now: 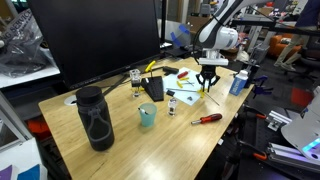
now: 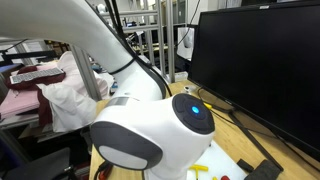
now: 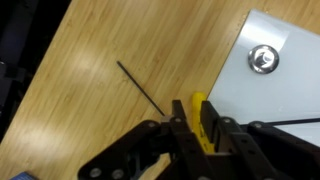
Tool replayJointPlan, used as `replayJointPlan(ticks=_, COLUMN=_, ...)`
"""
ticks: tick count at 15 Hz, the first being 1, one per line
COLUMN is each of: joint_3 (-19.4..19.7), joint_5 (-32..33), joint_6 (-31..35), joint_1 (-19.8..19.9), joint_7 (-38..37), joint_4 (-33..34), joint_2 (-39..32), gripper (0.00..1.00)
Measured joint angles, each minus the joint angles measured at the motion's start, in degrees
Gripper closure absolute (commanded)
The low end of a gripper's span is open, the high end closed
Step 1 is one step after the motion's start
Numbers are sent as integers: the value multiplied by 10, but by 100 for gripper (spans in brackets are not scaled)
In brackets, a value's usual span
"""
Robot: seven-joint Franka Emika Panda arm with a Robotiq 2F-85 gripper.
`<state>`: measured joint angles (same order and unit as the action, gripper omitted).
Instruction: Remove one yellow object from the table and put it on the black rack
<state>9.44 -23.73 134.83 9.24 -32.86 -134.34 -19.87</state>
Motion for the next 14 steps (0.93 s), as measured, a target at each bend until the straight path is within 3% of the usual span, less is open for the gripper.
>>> replayJointPlan(ticks=2, joint_3=4, joint_5=10, joint_6=-25, joint_1=-1, joint_7=-2, joint_4=0, joint_2=19, gripper=94)
replayJointPlan(ticks=3, joint_3=5, joint_5=13, joint_6=-32, joint_1=-1, joint_7=-2, joint_4=0, joint_2=28, gripper=50)
replayJointPlan(ticks=4, joint_3=6, joint_5=14, joint_6=-34, joint_1=-1, joint_7=-2, joint_4=0, joint_2=34, gripper=49)
replayJointPlan(ticks=5, joint_3=6, joint_5=14, joint_6=-34, joint_1=-1, joint_7=-2, joint_4=0, joint_2=38, gripper=69)
replayJointPlan(ticks=6, joint_3=6, joint_5=12, joint_6=-33, joint_1=-1, joint_7=-1, joint_4=-1, joint_2=41, gripper=61)
replayJointPlan(ticks=7, joint_3=6, joint_5=12, joint_6=-33, joint_1=-1, joint_7=-1, joint_4=-1, joint_2=42, gripper=30)
replayJointPlan(ticks=11, joint_3=6, joint_5=12, joint_6=-28, joint_1=-1, joint_7=-5, joint_4=-2, joint_2=40, gripper=3)
replayJointPlan(ticks=14, joint_3=6, joint_5=-3, joint_6=-1, joint_1=-1, joint_7=-14, joint_4=-9, joint_2=35, gripper=0)
